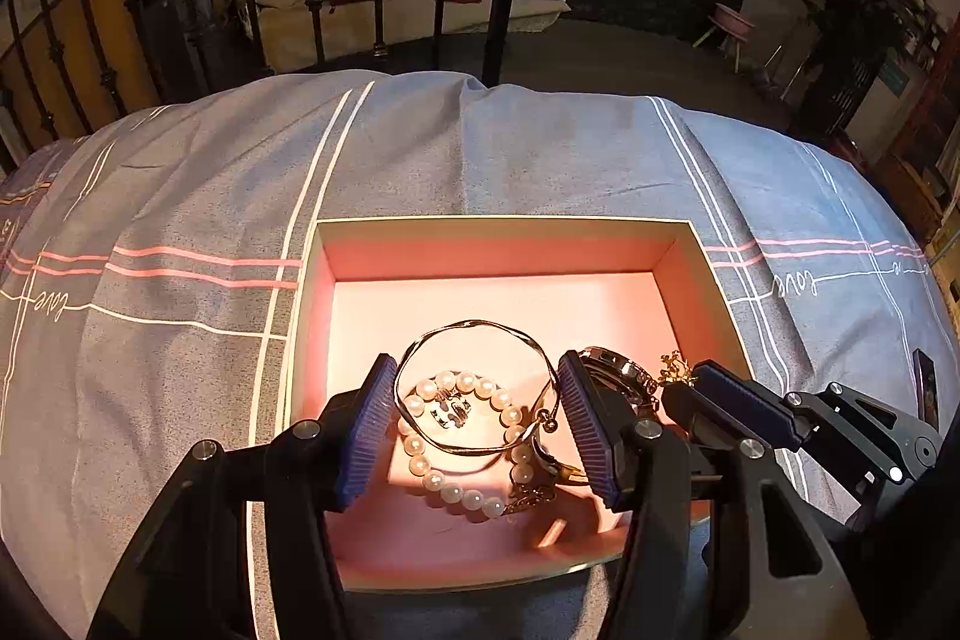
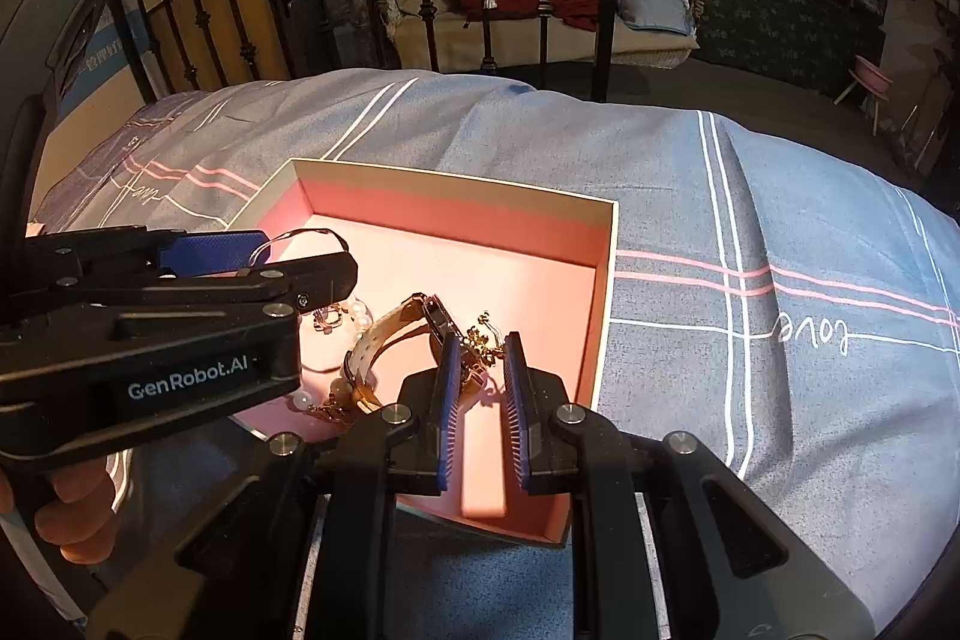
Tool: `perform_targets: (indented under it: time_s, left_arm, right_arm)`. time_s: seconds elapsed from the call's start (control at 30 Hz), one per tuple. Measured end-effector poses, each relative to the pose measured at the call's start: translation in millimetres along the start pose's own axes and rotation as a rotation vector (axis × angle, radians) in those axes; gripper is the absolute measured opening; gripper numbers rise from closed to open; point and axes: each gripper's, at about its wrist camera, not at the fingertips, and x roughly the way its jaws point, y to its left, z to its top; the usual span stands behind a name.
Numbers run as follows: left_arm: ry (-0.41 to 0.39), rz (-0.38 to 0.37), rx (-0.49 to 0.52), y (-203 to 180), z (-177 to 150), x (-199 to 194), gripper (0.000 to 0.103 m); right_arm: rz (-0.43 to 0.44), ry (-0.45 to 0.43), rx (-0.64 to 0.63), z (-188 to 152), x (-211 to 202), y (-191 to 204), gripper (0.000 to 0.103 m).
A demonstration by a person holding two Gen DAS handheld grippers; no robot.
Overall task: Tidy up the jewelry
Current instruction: 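Carry the bangle and earring into the box and open both grippers, then close the left gripper on the gold square pendant while the right gripper grasps a silver ring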
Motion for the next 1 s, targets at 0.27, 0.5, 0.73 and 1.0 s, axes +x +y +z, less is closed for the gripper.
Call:
perform_targets:
  time_s: [0.27, 0.5, 0.73, 1.0]
  left_arm:
    - [-0.038, 0.014, 0.032, -5, -4, -17, 0.068]
    - [-0.082, -0.041, 0.026, 0, -32, -55, 0.081]
    - [-0.061, -0.078, 0.017, 24, -109, -80, 0.085]
    - [-0.008, -0.013, 0.129, 19, -156, -69, 0.080]
  right_arm:
    - [-0.031, -0.008, -0.021, -6, -11, 6, 0.037]
    - [-0.016, -0.037, -0.033, -34, -47, 18, 0.057]
    - [0.064, 0.019, 0.001, -103, -68, 30, 0.057]
    - [0.094, 0.049, -0.048, -127, -69, 48, 0.057]
